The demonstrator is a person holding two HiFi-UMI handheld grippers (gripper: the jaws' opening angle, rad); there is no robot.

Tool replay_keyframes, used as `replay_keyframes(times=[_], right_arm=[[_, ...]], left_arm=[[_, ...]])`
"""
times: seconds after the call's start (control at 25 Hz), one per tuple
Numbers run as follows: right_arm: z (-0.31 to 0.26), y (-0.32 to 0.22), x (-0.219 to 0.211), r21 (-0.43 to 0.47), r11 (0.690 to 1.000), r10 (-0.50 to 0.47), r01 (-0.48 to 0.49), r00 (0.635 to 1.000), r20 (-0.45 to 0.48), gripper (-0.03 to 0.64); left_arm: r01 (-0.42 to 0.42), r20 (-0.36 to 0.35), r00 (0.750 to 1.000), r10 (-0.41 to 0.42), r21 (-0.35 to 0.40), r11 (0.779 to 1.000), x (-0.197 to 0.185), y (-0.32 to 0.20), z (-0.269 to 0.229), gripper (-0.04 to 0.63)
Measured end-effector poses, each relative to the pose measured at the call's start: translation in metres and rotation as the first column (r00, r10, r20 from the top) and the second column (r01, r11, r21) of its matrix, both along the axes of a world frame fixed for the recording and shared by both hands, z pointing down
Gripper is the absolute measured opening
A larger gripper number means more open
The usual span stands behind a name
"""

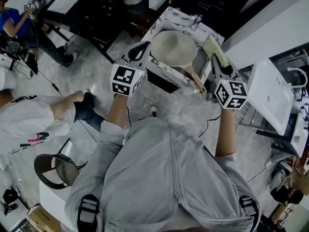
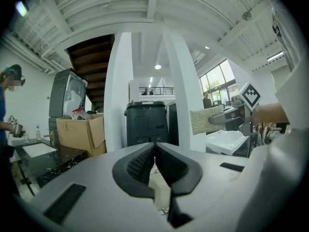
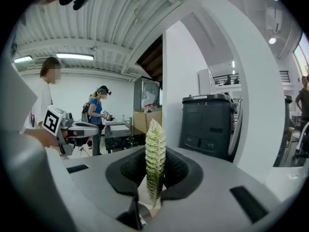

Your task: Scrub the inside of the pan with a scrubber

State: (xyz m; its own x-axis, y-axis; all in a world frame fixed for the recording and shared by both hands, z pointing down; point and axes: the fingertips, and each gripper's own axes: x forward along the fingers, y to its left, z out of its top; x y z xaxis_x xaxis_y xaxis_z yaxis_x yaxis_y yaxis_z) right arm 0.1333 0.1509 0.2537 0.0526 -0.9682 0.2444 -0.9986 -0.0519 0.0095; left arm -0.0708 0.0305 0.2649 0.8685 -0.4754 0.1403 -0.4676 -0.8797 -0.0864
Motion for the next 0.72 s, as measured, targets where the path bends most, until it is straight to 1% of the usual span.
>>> replay_keyframes(times=[0.16, 0.32, 0.56, 0.72], right_arm=[[0.014, -0.027, -0.004, -0.036, 0.999, -0.004, 0.005, 1.0, 0.01, 0.086], [0.033, -0.05, -0.001, -0.091, 0.995, 0.035, -0.034, 0.999, 0.012, 0.086], [0.065, -0.074, 0.004, -0.163, 0.986, 0.04, -0.037, 0.999, 0.017, 0.086], [0.101, -0.092, 0.014, -0.233, 0.972, 0.053, -0.031, 0.995, 0.087, 0.086]], left_arm=[[0.0, 0.009, 1.0, 0.0, -0.017, 1.0, -0.001, -0.021, 0.009, 0.023], [0.007, 0.015, 1.0, -0.007, -0.033, 0.999, -0.004, -0.04, 0.019, 0.023], [0.026, 0.027, 0.999, -0.024, -0.066, 0.998, -0.002, -0.053, 0.036, 0.023], [0.056, 0.04, 0.998, -0.052, -0.079, 0.995, 0.002, -0.061, 0.044, 0.023]])
